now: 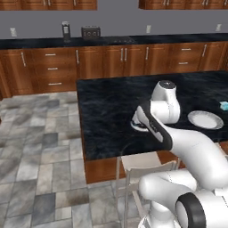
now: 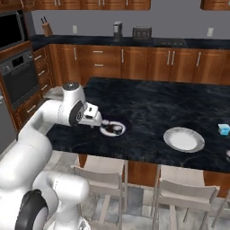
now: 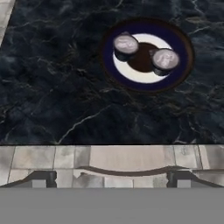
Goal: Place two yogurt containers on each plate.
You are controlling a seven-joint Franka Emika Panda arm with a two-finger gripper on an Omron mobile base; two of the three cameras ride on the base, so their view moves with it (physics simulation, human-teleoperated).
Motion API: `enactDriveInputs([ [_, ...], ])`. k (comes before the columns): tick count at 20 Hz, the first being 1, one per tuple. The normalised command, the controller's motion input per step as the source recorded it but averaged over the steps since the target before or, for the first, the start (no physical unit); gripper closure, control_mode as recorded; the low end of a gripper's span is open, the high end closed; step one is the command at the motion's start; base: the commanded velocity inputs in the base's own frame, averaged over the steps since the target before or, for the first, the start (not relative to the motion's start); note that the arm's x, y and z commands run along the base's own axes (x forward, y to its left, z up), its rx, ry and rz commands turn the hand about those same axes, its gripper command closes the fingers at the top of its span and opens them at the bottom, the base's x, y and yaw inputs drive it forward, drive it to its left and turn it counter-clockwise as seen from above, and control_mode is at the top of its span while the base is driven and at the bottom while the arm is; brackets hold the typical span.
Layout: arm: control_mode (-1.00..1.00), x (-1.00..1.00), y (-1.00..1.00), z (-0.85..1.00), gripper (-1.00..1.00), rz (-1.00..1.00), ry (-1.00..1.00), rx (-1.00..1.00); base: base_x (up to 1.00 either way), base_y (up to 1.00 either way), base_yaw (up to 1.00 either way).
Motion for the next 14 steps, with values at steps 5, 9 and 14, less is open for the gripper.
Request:
enactDriveInputs([
  [5,1.00,0.00,0.00,0.00,-1.00,0.00,0.00,0.00,-0.10,-0.94,-0.12],
  [9,1.00,0.00,0.00,0.00,-1.00,0.00,0.00,0.00,0.00,-0.98,-0.11],
  [14,1.00,0.00,0.00,0.00,-1.00,0.00,0.00,0.00,0.03,-0.93,-0.04],
])
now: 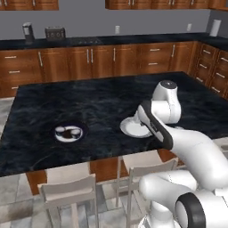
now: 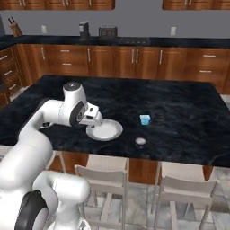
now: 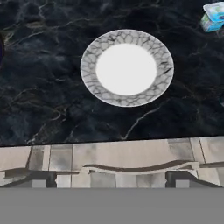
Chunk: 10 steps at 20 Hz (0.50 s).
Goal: Place two yogurt containers on each plate.
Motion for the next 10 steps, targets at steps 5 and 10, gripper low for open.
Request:
enactDriveInputs([
  [5,1.00,0.00,0.00,0.00,-1.00,0.00,0.00,0.00,0.17,-0.68,0.03],
  [10,1.00,0.00,0.00,0.00,-1.00,0.00,0.00,0.00,0.34,-0.06,0.02],
])
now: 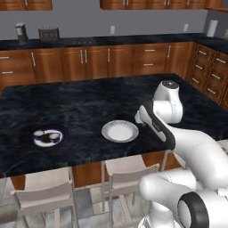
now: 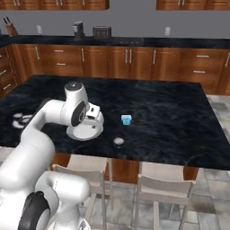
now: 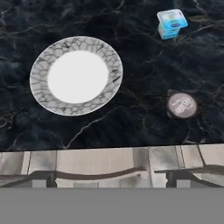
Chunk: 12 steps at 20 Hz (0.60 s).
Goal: Place two yogurt containers on each plate.
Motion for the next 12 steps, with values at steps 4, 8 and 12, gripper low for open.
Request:
enactDriveInputs([
  [4,1.00,0.00,0.00,0.00,-1.00,0.00,0.00,0.00,0.54,0.07,0.00],
  [8,1.00,0.00,0.00,0.00,-1.00,0.00,0.00,0.00,0.58,0.06,0.00],
  [12,1.00,0.00,0.00,0.00,-1.00,0.00,0.00,0.00,0.51,0.02,0.00],
])
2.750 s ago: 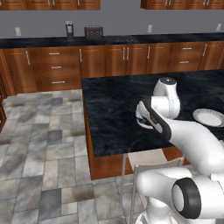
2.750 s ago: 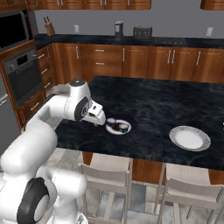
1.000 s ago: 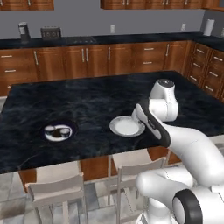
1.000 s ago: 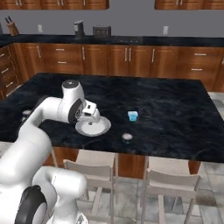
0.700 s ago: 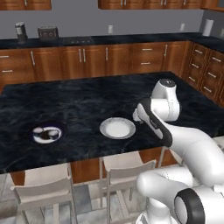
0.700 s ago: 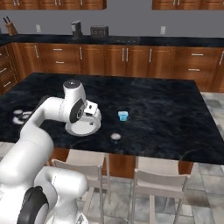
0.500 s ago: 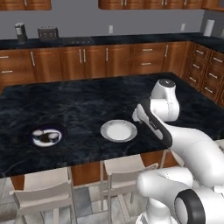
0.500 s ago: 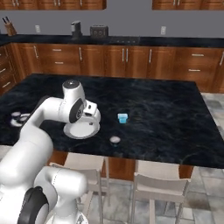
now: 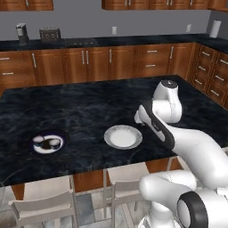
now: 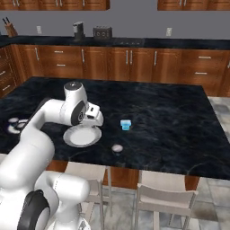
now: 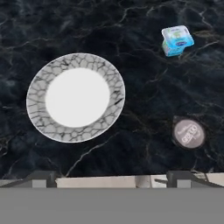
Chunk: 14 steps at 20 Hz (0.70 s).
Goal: Place two yogurt containers on each plate.
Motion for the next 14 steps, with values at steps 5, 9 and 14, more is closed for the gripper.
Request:
enactDriveInputs([
  [5,-1.00,0.56,0.00,0.00,-1.00,0.00,0.00,0.00,0.00,0.00,0.00],
  [9,-1.00,0.80,-0.06,-0.06,-1.00,0.00,0.03,0.00,0.00,0.00,0.00],
  [14,-1.00,0.42,-0.52,-0.22,-1.00,-0.07,0.11,-0.01,0.00,0.00,0.00],
])
